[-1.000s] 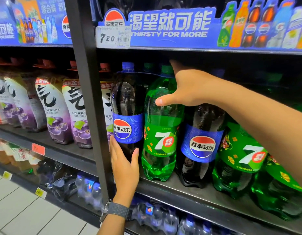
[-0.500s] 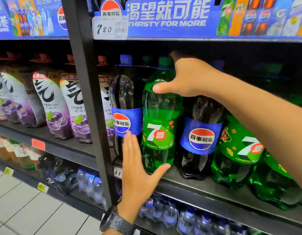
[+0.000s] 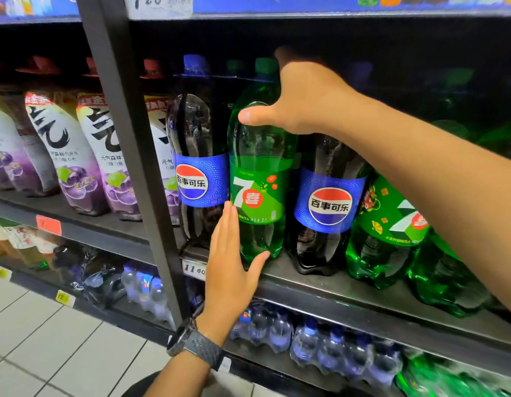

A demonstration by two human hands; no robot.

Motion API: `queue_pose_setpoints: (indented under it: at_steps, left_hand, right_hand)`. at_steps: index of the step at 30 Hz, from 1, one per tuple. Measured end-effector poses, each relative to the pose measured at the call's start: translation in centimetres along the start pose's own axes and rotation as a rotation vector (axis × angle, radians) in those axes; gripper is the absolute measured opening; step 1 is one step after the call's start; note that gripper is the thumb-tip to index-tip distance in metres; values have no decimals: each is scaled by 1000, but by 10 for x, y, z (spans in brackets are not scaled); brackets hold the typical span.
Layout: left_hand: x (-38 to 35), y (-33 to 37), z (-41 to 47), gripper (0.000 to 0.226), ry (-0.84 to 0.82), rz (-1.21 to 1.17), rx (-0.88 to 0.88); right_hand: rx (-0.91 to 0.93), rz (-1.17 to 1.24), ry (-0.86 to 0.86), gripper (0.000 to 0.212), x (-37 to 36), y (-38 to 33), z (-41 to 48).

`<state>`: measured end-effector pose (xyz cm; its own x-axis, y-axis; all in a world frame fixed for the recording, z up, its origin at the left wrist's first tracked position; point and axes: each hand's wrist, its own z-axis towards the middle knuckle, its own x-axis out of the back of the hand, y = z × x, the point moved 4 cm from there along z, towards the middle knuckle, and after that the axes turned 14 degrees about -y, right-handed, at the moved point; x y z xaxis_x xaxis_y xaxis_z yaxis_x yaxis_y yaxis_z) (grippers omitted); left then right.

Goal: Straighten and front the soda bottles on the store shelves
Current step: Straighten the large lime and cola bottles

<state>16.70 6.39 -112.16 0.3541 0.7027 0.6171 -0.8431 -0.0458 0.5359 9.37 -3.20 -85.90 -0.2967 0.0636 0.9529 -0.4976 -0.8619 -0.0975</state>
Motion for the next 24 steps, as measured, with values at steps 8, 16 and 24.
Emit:
queue_pose_setpoints:
  at_steps: [8, 16, 24]
  left_hand:
    - [-2, 11, -5, 97, 48, 86, 34]
    - [4, 14, -4, 83, 82, -8, 32]
    - [43, 23, 24, 72, 138, -106, 12]
  right_hand:
    - [10, 27, -88, 104, 4, 4, 4]
    - [20, 79, -74, 108, -3, 9, 5]
    - [78, 197, 151, 89, -19, 9, -25]
